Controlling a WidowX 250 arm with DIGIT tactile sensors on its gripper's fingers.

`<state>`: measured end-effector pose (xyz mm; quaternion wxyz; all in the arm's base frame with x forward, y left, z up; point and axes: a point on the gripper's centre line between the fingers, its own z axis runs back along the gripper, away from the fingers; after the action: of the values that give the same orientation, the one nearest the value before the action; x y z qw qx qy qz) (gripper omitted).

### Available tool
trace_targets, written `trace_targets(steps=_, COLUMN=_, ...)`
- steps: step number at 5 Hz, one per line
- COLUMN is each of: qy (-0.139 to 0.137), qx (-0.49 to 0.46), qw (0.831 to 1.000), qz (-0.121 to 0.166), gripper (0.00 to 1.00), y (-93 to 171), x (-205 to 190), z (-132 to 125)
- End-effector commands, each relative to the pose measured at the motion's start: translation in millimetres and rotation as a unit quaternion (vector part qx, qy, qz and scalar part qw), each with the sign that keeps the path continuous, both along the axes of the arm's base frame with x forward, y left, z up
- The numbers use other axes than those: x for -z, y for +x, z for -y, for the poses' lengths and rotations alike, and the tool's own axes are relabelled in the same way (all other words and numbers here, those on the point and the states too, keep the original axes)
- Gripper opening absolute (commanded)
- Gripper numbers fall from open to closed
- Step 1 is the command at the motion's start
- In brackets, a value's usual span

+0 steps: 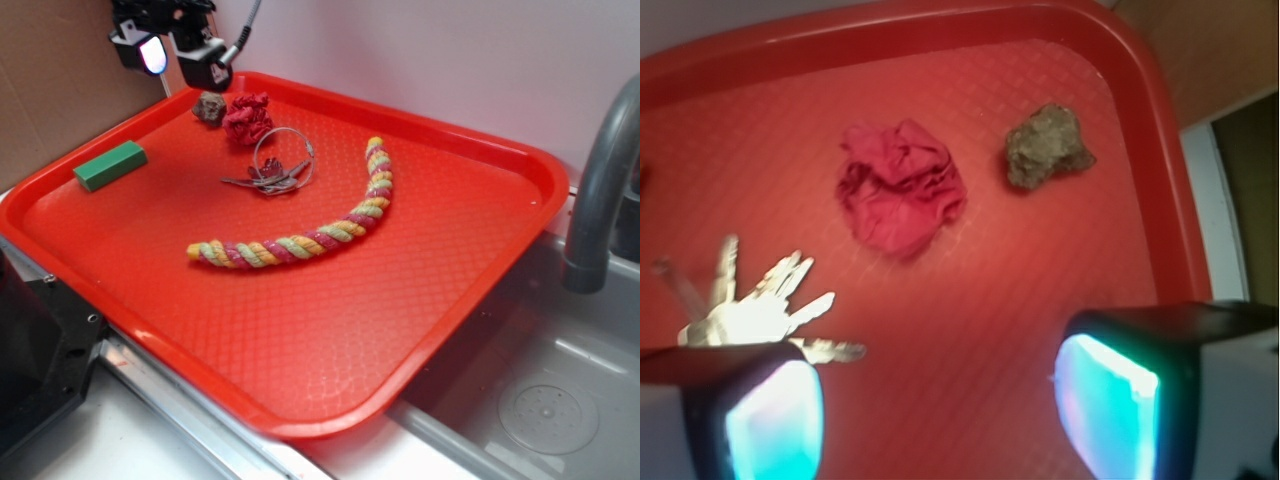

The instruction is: Grab the red paper.

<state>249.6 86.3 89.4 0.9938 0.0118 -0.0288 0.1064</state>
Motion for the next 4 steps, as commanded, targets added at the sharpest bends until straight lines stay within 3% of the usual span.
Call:
trace_targets(steps=1, qy=0.001, qx=-0.006, qw=1.0, qz=0.011, gripper=1.0, y=9, x=22, z=2)
trace_targets(steps=4, qy=-0.07, qx=-0.077, qw=0.994, qz=-0.019, gripper=1.0, y=18, x=44, z=4)
